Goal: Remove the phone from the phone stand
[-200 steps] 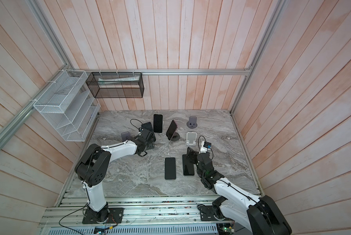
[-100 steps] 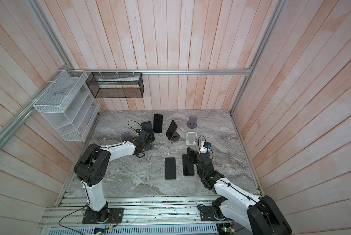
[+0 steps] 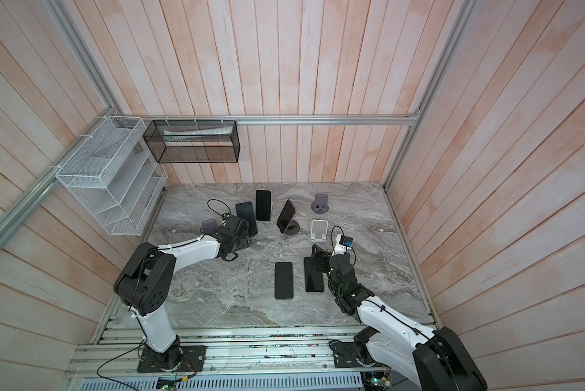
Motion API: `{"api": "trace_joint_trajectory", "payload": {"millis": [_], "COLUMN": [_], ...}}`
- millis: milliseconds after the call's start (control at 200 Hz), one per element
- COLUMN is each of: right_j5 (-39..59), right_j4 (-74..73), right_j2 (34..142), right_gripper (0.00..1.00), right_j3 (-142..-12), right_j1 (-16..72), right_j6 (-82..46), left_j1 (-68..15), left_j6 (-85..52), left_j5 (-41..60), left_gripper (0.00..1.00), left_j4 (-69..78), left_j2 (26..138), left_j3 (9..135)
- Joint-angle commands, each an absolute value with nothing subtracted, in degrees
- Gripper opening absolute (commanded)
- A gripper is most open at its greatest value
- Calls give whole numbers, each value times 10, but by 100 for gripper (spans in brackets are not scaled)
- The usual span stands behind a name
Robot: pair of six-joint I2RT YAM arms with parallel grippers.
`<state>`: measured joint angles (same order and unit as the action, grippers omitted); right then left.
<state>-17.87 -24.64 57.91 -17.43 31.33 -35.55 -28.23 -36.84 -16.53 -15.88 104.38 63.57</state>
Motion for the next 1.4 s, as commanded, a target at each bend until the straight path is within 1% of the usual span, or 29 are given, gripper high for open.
{"api": "trace_joint_trajectory", "payload": {"millis": [0,180,425,680,1395], "right_j5": [-169,-159,-167,-167,-165], "right_j4": [-248,-249,-252,-253,-252], "right_j2": [583,596,593,601,606], "right_gripper": [88,88,88,88,88], "right_j3": [-192,-196,-193,-195,-197], "right_j1": [312,311,311,311,311], "right_j6": [-353,-355,-353,-353,-352], "left_j1": [-282,-282,-281,-276,-243], "left_j6": [-355,-344,-340,-343,-333], "left_j5": [-128,-132,-122,-139,-143], "left_gripper": [80,80,80,80,78], "left_j4": [-171,-184,-185,-173,-157], "left_j2": [1006,996,1048,1075,1069], "left_j3": [630,642,675,677,651]}}
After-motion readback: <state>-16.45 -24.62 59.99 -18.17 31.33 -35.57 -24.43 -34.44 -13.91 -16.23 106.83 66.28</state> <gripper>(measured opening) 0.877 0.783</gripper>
